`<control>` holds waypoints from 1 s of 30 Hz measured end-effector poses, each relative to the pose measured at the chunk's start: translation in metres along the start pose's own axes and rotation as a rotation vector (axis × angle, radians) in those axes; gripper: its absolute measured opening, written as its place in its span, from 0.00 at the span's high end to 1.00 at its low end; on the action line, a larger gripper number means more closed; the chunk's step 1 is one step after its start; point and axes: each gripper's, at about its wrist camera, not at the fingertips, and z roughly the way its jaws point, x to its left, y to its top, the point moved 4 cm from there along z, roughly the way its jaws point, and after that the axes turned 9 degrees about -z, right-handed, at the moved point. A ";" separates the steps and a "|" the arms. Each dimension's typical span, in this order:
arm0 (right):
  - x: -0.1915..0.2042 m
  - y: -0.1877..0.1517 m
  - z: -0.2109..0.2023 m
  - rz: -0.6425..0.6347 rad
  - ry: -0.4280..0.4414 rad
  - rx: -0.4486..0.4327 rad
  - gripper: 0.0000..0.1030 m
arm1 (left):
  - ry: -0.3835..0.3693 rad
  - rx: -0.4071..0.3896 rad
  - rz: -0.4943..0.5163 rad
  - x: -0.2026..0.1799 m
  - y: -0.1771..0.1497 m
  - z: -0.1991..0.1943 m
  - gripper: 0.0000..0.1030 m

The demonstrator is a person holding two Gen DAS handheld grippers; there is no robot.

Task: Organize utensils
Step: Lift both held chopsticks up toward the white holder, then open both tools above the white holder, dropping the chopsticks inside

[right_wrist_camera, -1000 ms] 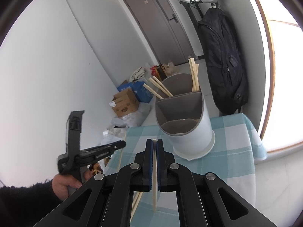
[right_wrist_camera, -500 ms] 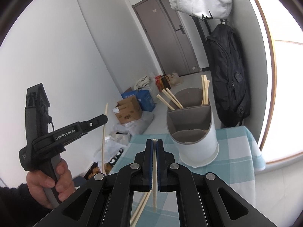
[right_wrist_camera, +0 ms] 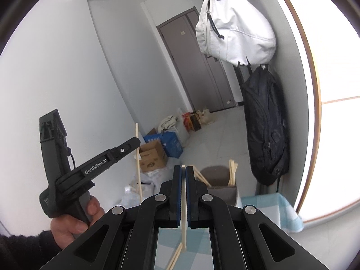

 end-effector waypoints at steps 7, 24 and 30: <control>-0.024 0.056 0.020 -0.017 -0.035 -0.042 0.98 | -0.033 -0.047 0.005 -0.012 0.028 0.037 0.99; -0.058 0.063 0.100 -0.054 -0.084 -0.016 0.98 | -0.020 -0.110 0.046 0.018 -0.009 0.102 0.99; -0.064 0.056 0.115 -0.078 -0.102 -0.009 0.98 | -0.018 -0.149 0.098 0.014 -0.020 0.110 0.99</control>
